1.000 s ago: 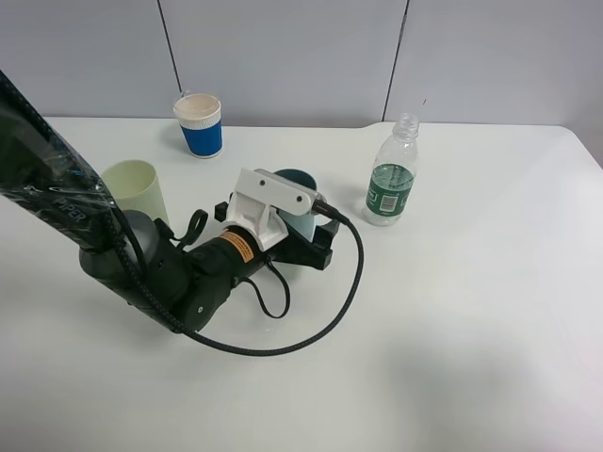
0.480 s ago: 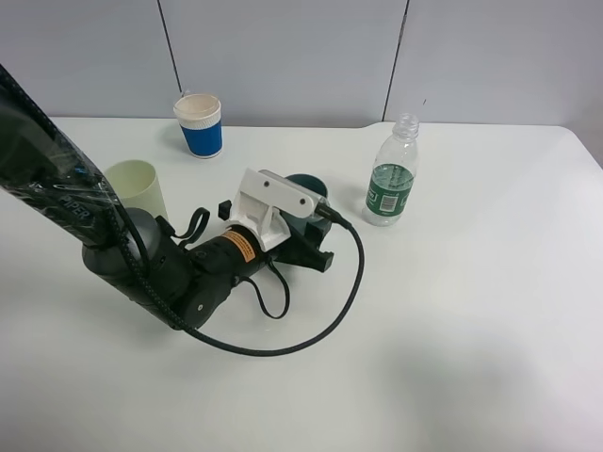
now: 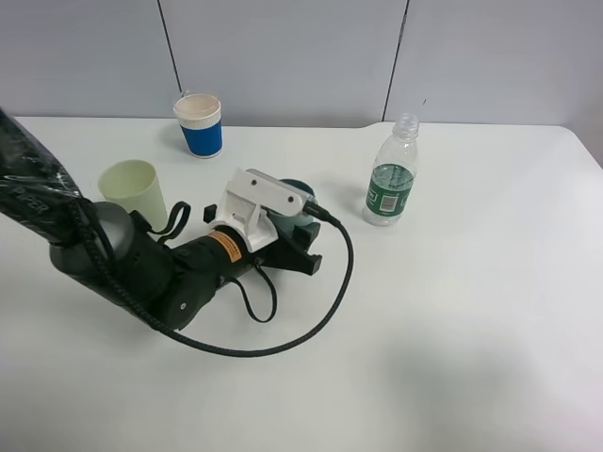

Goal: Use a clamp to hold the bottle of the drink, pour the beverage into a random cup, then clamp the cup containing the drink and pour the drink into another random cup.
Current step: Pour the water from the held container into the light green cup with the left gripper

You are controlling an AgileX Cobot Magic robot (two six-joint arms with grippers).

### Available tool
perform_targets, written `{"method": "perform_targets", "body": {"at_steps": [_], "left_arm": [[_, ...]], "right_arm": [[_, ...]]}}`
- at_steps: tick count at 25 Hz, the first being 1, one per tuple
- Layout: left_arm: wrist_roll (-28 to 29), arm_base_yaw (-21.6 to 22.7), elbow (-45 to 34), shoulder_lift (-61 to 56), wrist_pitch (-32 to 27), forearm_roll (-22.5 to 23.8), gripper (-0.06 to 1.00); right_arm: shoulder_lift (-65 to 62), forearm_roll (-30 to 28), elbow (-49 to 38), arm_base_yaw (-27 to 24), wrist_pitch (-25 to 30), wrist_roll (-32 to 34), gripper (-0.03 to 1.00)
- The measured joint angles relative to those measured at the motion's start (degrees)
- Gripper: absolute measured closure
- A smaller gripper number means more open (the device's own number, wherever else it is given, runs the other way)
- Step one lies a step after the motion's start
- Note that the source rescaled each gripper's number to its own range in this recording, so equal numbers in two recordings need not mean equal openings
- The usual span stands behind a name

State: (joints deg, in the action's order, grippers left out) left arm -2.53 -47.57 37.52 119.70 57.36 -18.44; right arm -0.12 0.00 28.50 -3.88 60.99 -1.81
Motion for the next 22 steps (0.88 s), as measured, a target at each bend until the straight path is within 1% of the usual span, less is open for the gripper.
{"method": "perform_targets", "body": {"at_steps": [4,11,14,18,22], "left_arm": [[0.0,-0.1,-5.3,-3.7,-0.4,-4.7,0.91],[0.0,-0.1,-16.1,-10.2,0.8,-10.9,0.91],[0.0,-0.1,-20.4,-12.8,1.9,-12.3,0.91],[0.0,-0.1,-25.4,-16.1,4.7,-13.2,0.91],[0.0,-0.1,-29.2,-20.1,5.4,-15.0,0.91]], "right_arm": [[0.0,0.0,0.0,0.0,0.0,0.0,-0.03],[0.0,0.0,0.0,0.0,0.0,0.0,-0.03],[0.0,0.0,0.0,0.0,0.0,0.0,-0.03],[0.0,0.0,0.0,0.0,0.0,0.0,-0.03],[0.0,0.0,0.0,0.0,0.0,0.0,-0.03]]}}
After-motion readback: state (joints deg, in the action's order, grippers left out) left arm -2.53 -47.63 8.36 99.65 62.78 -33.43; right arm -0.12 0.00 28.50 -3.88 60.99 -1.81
